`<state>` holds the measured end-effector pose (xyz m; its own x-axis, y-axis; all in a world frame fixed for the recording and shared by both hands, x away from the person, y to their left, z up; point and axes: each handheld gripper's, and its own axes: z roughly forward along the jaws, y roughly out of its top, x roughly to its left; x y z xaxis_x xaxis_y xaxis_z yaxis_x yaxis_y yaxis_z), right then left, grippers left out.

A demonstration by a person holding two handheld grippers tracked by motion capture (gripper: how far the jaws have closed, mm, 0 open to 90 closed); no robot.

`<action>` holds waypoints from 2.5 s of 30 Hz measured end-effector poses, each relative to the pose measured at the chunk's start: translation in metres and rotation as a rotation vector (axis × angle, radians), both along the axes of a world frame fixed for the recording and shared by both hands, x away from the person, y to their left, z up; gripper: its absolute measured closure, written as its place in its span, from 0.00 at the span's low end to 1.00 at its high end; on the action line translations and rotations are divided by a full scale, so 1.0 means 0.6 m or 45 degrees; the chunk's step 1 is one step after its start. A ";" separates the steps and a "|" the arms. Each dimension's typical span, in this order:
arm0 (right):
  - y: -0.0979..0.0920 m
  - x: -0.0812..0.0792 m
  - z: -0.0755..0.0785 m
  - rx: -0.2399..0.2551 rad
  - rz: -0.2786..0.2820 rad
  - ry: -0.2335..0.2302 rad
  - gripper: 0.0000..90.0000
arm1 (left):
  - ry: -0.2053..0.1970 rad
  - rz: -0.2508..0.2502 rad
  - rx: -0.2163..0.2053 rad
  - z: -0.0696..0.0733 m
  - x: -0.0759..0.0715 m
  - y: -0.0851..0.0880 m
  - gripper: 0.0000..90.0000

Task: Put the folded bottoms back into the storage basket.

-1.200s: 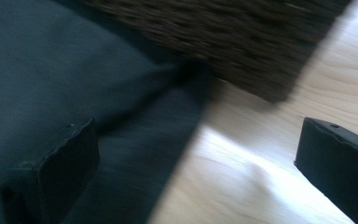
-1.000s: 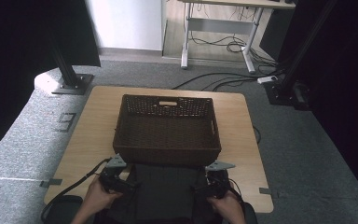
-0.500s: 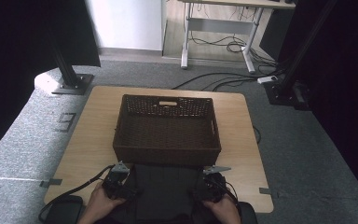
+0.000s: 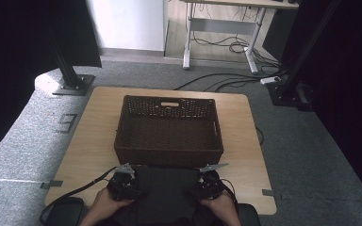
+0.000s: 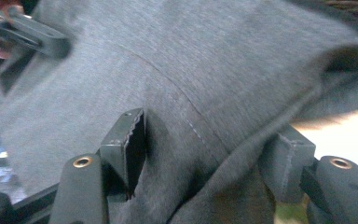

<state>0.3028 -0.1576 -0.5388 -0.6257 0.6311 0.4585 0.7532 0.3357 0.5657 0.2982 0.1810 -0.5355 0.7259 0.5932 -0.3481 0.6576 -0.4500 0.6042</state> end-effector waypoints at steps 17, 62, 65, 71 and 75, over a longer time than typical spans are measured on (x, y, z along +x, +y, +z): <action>0.026 0.006 -0.012 0.190 0.126 0.014 0.73 | 0.005 -0.020 -0.050 -0.003 0.009 -0.005 0.70; 0.019 -0.014 0.175 0.227 0.163 -0.487 0.80 | -0.235 -0.155 -0.368 0.185 0.026 0.029 0.76; 0.019 -0.008 0.199 0.219 0.165 -0.516 0.80 | -0.253 -0.157 -0.380 0.207 0.035 0.029 0.76; 0.017 0.008 0.239 0.210 0.152 -0.558 0.80 | -0.275 -0.157 -0.397 0.237 0.053 0.028 0.76; 0.014 0.020 0.259 0.220 0.145 -0.575 0.80 | -0.304 -0.159 -0.404 0.265 0.068 0.026 0.76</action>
